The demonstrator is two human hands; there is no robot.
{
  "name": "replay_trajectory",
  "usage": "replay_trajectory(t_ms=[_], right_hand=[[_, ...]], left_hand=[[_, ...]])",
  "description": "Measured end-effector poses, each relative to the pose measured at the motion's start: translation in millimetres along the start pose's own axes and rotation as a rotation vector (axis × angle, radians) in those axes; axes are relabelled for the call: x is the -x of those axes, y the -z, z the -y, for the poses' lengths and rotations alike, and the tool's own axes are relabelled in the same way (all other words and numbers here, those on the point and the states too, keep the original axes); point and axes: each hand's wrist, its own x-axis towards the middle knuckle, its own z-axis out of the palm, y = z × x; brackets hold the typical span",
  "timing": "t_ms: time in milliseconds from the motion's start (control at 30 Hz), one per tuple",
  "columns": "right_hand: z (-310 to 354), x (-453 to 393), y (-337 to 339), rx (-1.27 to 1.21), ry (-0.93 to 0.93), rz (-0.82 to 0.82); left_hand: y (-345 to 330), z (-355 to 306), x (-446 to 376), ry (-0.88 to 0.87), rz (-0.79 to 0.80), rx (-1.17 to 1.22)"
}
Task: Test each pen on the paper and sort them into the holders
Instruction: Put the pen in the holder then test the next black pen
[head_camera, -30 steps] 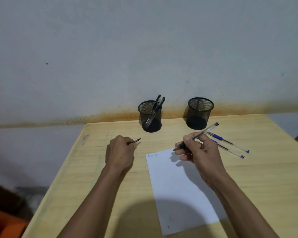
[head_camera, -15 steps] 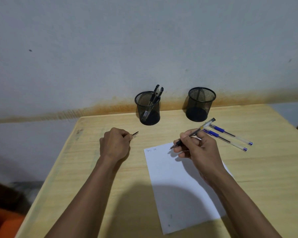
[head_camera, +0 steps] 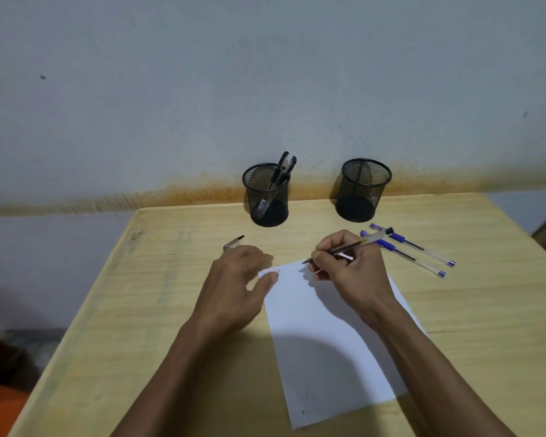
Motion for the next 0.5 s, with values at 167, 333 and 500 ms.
replay_trajectory(t_ms=[167, 333, 500], right_hand=[[-8.1, -14.3, -6.2, 0.220, 0.058, 0.102], [-15.8, -20.6, -16.0, 0.279, 0.078, 0.094], [-24.5, -24.7, -22.8, 0.278, 0.030, 0.061]], left_hand=[[-13.9, 11.3, 3.9, -0.037, 0.038, -0.041], [-22.2, 20.2, 5.7, -0.036, 0.012, -0.071], [-26.1, 24.3, 6.8, -0.123, -0.058, -0.100]])
